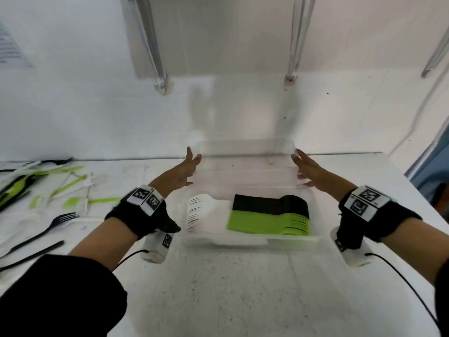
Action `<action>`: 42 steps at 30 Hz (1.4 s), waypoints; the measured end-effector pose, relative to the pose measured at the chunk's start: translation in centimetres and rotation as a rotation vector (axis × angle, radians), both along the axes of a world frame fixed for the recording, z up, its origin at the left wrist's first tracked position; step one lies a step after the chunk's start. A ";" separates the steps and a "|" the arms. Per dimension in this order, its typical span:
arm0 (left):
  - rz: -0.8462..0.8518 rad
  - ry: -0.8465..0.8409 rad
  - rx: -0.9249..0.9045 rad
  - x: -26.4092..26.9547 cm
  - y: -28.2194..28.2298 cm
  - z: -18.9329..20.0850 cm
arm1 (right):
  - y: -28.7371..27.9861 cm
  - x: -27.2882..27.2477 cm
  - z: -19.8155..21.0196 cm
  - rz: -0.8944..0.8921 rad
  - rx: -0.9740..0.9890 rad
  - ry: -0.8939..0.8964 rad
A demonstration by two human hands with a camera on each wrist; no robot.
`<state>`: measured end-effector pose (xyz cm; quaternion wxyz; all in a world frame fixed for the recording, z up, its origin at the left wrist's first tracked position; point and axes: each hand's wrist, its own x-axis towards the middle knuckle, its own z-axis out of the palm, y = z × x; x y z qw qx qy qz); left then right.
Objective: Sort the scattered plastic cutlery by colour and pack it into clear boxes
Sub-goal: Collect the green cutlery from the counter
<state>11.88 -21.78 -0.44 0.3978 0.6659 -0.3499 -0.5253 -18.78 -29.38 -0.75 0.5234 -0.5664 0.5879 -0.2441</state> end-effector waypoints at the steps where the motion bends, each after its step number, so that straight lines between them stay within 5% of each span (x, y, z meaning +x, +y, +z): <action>1: 0.029 0.000 -0.010 -0.1 0.0 -0.2 | -0.1 0.0 -0.2 -0.008 0.000 -0.019; 13: 0.178 0.132 -0.021 0.5 0.4 -0.3 | -0.8 -0.3 -1.0 -0.161 0.064 -0.269; 23: 0.197 0.091 -0.156 0.4 3.2 4.1 | 1.9 -0.2 3.7 -0.184 -0.072 -0.320; 31: 0.067 0.099 -0.183 -0.8 10.7 7.5 | 9.7 -2.1 7.1 -0.181 -0.154 -0.321; 42: 0.054 0.060 -0.185 -3.2 24.7 4.5 | 23.8 -5.0 4.7 -0.213 -0.203 -0.295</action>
